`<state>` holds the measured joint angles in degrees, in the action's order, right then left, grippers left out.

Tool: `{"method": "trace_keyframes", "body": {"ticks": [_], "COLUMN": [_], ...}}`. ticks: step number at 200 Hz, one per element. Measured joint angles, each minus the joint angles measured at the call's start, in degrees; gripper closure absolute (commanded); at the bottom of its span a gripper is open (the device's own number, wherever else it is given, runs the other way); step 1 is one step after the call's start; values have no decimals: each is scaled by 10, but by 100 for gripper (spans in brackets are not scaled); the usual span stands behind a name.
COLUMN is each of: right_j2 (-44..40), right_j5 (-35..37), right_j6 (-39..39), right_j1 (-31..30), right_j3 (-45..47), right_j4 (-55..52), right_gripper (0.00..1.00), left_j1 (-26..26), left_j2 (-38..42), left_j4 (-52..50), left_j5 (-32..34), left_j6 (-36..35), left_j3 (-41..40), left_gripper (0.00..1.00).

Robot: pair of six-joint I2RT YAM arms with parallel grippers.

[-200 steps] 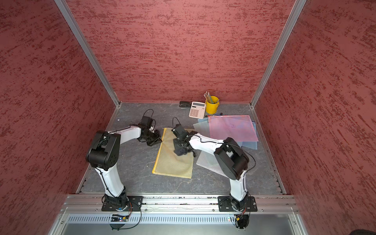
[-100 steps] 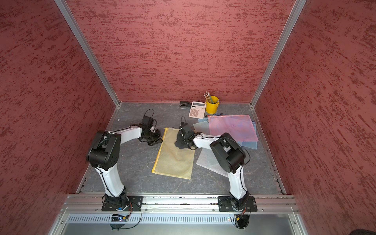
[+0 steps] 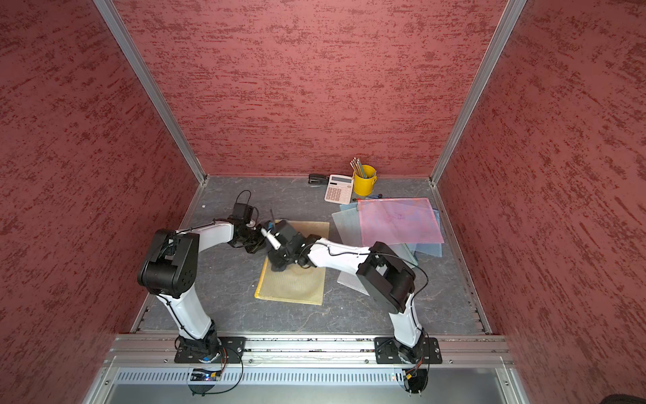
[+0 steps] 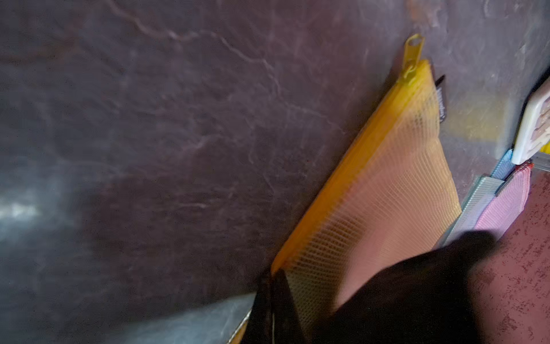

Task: Wipe the document bag
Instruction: Wipe the dirt from the document bag, then move the document bag to the center of the board.

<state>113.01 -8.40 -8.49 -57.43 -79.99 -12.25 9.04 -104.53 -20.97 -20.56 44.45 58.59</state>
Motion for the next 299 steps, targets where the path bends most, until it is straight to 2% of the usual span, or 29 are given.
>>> {"method": "trace_keyframes", "body": {"ticks": [21, 43, 74, 96, 113, 128, 154, 174, 190, 204, 215, 225, 244, 258, 277, 299], "right_j2": [19, 1, -141, -233, -253, -223, -72, 54, 123, 135, 108, 50, -84, -171, -260, -319], "right_j5": [-15, -18, -1, 19, 32, 43, 70, 77, 78, 81, 85, 87, 83, 85, 98, 118], "right_j6": [6, -16, -77, -111, -117, -113, -76, -58, -54, -56, -64, -77, -106, -126, -141, -150], "right_j1": [-31, -21, -15, -13, 11, 52, 100, 113, 115, 115, 115, 115, 114, 114, 116, 130], "right_j3": [26, 124, 297, 339, 297, 214, 2, -117, -148, -101, -29, 51, 215, 295, 325, 280], "right_j4": [5, 48, 59, -34, -89, -97, -63, -30, -21, -13, 30, 41, 23, -11, -63, -87], "right_gripper": [100, 100, 100, 100, 100, 100, 100, 100, 100, 100, 100, 100, 100, 100, 100, 100], "left_j1": [0, -1, -5, -5, -3, 1, 9, 15, 16, 16, 14, 11, -10, -37, -79, -117], "left_j2": [1, 1, 1, 0, -1, -1, -4, -4, -4, -4, -4, -4, -5, -11, -42, -109], "left_j4": [13, 15, 11, 5, 0, 0, -1, -4, -7, -15, -26, -42, -80, -117, -172, -237], "left_j5": [-3, -4, -17, -17, -16, -14, -5, 3, 9, 12, 12, 12, 13, 15, 26, 68], "left_j6": [15, 19, 13, -3, -14, -18, -20, -21, -21, -21, -23, -30, -55, -86, -145, -230], "left_j3": [-4, -5, -6, -4, -1, 0, 5, 9, 11, 15, 21, 32, 66, 108, 202, 347], "left_gripper": [100, 100, 100, 100, 100, 100, 100, 100, 100, 100, 100, 100, 100, 100, 100, 100]}}
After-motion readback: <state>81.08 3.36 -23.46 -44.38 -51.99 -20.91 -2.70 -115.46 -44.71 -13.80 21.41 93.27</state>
